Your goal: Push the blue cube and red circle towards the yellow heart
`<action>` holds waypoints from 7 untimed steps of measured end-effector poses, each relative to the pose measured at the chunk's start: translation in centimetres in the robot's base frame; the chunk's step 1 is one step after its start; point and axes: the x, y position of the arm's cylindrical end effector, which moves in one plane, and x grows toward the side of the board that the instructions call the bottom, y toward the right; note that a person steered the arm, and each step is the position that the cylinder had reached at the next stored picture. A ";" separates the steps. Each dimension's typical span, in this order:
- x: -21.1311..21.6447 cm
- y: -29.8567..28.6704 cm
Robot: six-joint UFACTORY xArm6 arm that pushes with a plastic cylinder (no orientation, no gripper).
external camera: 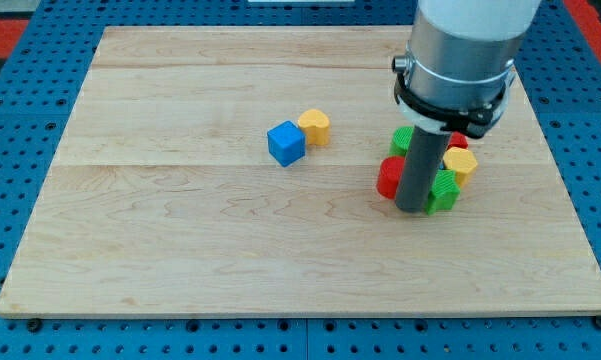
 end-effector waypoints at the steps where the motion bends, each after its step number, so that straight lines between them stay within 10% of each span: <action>1: -2.0 0.0; 7: -1.6 -2.7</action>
